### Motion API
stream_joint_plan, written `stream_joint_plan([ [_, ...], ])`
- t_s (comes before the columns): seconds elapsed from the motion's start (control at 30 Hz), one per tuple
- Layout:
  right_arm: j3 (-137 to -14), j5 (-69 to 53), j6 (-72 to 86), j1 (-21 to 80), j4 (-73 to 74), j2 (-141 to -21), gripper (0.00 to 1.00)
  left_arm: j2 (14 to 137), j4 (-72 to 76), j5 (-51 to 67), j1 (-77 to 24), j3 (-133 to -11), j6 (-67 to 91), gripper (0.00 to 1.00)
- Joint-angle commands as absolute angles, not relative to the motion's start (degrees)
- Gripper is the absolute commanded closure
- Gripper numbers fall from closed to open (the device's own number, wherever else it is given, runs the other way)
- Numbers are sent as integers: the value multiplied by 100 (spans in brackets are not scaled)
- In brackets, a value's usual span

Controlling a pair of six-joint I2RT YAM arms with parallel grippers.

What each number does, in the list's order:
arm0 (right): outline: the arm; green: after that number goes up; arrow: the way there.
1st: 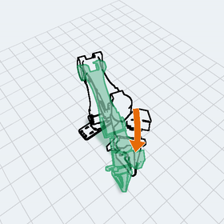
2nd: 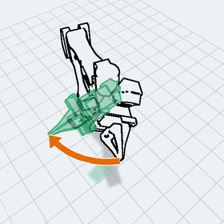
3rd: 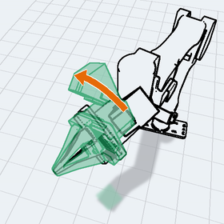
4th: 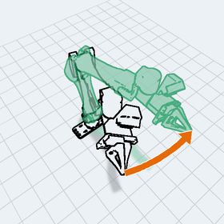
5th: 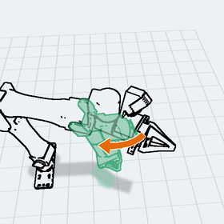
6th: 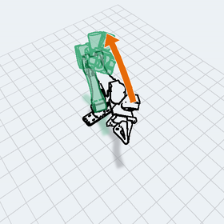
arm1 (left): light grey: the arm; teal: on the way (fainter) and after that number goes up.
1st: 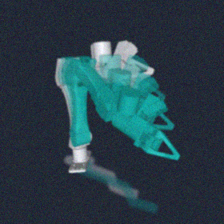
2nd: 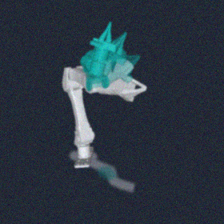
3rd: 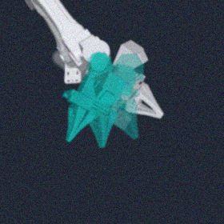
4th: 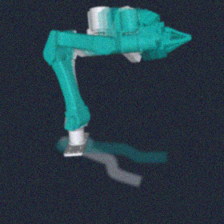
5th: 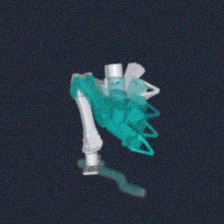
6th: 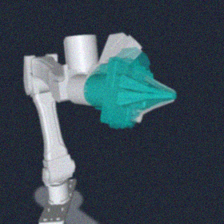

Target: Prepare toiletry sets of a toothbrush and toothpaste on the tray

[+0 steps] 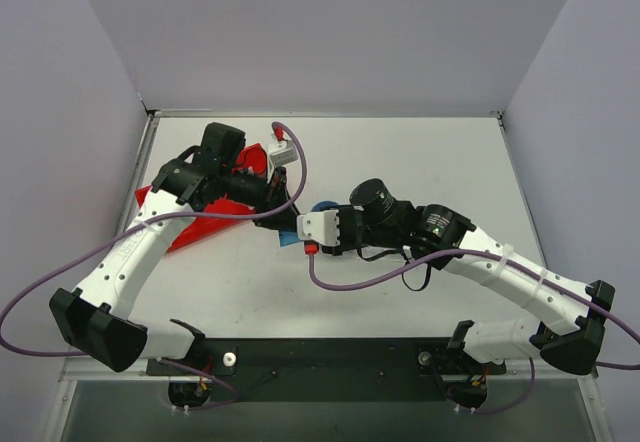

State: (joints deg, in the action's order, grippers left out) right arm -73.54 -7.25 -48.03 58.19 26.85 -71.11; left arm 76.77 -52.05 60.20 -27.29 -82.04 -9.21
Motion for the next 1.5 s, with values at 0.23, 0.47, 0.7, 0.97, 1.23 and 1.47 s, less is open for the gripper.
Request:
stream_joint_plan([
  [0.23,-7409,-457,-4000,5634,2206,-7005,100,6953,-3193,6073,-1901,-7946,552,46],
  [0.47,-7593,280,-3051,5414,1513,-6979,100,6548,-942,5768,-1257,-7445,2302,38],
  [0.7,-8033,966,-2040,5203,1169,-7005,100,6390,324,5134,-1283,-7093,3313,28],
  [0.97,-8603,1301,-1477,5168,1318,-7189,100,6477,615,4176,-1819,-6978,3402,16],
  [1.23,-8807,1257,-1257,5142,1476,-7409,100,6811,1124,3727,-2276,-6952,3691,12],
  [1.47,-8859,1152,-1152,5124,1520,-7576,100,6996,1379,3436,-2364,-6996,3805,11],
])
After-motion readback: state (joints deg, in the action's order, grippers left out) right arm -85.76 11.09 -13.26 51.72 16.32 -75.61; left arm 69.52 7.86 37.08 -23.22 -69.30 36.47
